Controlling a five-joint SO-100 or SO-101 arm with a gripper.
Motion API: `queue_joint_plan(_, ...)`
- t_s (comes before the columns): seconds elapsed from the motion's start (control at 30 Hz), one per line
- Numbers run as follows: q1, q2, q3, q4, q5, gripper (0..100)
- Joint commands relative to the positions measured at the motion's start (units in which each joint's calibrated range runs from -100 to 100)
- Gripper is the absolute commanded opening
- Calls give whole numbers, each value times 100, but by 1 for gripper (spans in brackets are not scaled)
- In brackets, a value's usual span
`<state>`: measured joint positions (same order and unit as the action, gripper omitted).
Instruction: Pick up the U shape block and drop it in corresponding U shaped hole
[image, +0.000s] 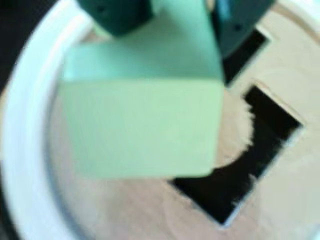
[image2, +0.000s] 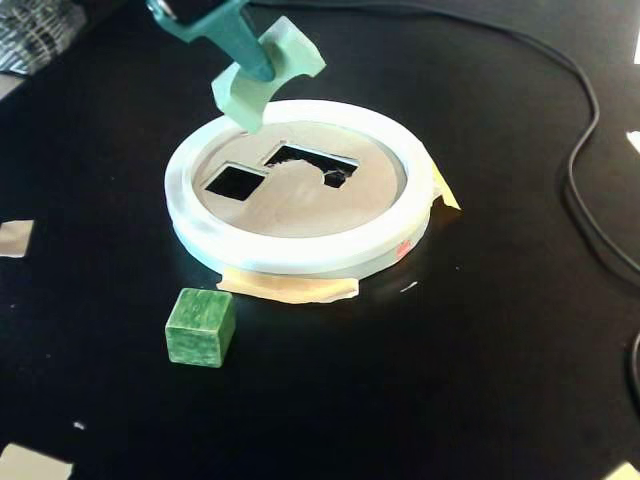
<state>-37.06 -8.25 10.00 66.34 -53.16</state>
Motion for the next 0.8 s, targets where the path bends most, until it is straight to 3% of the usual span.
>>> queue_joint_plan(0.0,-376,14,-454,-76,-967,1)
queue_joint_plan(0.37,-1337,1367,-1137,-347,-1963,1)
queue_joint_plan(0.77,-950,3570,-2895,-217,-1968,1)
